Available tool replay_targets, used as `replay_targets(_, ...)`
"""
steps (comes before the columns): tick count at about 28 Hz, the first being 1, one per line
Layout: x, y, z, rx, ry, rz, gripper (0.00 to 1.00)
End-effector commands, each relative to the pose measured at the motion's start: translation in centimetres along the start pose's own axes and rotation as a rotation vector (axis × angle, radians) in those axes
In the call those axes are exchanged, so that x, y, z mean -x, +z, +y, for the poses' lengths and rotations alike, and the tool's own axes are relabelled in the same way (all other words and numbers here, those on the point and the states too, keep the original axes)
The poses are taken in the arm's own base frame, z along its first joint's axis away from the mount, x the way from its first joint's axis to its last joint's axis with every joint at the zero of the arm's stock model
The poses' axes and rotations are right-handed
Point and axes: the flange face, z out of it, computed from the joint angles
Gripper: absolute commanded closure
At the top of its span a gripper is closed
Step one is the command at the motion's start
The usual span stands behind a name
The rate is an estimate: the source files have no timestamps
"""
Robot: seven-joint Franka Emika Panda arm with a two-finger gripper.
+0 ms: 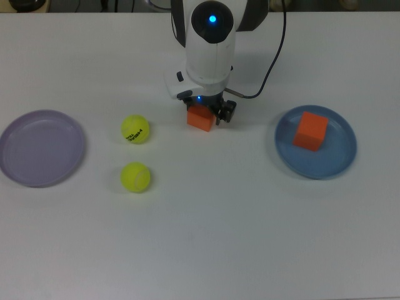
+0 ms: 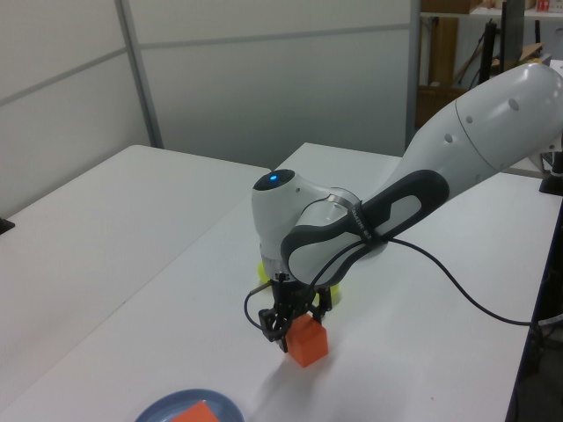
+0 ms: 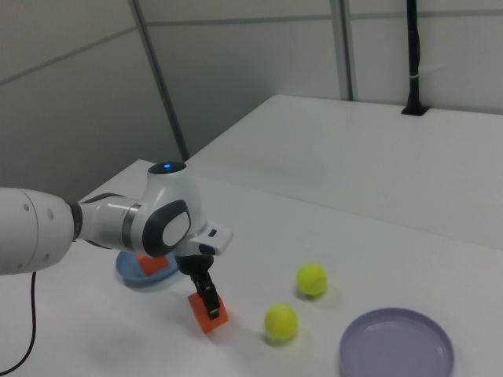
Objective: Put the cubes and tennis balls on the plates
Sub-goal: 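Carry the second cube to the blue plate and open the gripper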
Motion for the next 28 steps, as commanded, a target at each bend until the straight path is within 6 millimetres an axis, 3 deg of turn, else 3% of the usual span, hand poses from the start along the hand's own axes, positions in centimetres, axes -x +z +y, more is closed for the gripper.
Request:
replay_targets(1, 0.0, -1.9, 0.0, -0.047, -0.028, 0.042, 1.0)
replay_targets(6, 1.1, -5.0, -1.2, -0.077, -0.061, 0.08, 1.0)
replay_targets(7, 2.1, -6.4, -2.8, -0.095, -0.084, 0.1, 1.0)
replay_targets(16, 5.3, -10.4, -8.9, -0.165, -0.146, 0.156, 1.0)
replay_targets(20, 6.8, -11.3, -11.8, -0.193, -0.167, 0.168, 1.0)
replay_targets(28, 7.3, -10.9, -16.3, -0.232, -0.148, 0.178, 1.0)
